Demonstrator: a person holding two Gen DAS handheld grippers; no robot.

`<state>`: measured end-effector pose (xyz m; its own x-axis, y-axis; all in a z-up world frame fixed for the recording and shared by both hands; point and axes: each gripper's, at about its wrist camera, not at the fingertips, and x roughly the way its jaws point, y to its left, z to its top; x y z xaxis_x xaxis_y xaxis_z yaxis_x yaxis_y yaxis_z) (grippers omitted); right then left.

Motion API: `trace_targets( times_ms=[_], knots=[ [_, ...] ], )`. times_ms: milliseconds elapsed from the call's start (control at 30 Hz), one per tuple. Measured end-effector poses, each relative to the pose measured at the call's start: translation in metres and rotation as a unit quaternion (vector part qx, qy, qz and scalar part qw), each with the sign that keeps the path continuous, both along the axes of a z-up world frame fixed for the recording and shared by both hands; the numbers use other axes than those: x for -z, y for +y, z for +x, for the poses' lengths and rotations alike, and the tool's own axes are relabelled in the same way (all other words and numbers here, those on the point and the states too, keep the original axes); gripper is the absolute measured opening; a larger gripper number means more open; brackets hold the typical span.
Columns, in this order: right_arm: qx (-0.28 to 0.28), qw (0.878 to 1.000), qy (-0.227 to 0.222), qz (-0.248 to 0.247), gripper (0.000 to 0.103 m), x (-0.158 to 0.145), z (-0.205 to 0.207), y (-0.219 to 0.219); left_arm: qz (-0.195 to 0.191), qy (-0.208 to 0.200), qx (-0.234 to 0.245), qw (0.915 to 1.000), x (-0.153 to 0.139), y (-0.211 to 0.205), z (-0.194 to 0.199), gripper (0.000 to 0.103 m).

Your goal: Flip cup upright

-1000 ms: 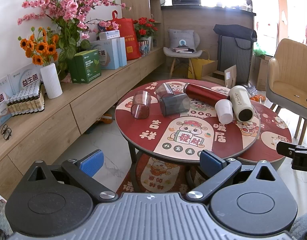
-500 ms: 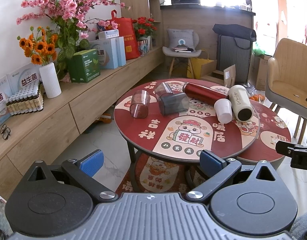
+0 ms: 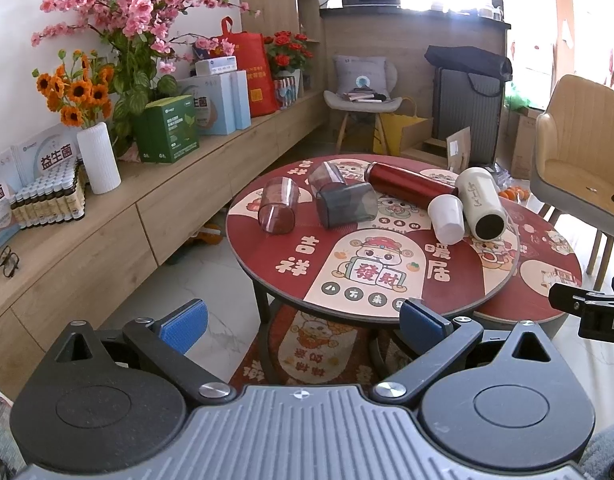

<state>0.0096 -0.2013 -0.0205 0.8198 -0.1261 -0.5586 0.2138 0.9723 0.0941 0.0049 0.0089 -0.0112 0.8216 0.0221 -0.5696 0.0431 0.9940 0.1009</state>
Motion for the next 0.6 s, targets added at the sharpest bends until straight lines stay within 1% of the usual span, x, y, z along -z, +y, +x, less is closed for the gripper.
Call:
trace_targets(
  times_ms=[233,433,600],
  knots=[
    [-0.001,1.0,0.005,0.003,0.103,0.004,0.004,-0.001,0.001,0.003,0.0,1.0,0.004,0.001,0.008,0.103],
    [-0.008,1.0,0.014,0.001,0.103,0.008,0.027,-0.008,0.01,-0.002,-0.006,0.9999,0.009,0.001,0.028,0.103],
    [-0.024,1.0,0.009,-0.005,0.103,0.015,0.062,-0.016,0.003,0.007,-0.008,0.9999,0.018,0.005,0.06,0.103]
  ],
)
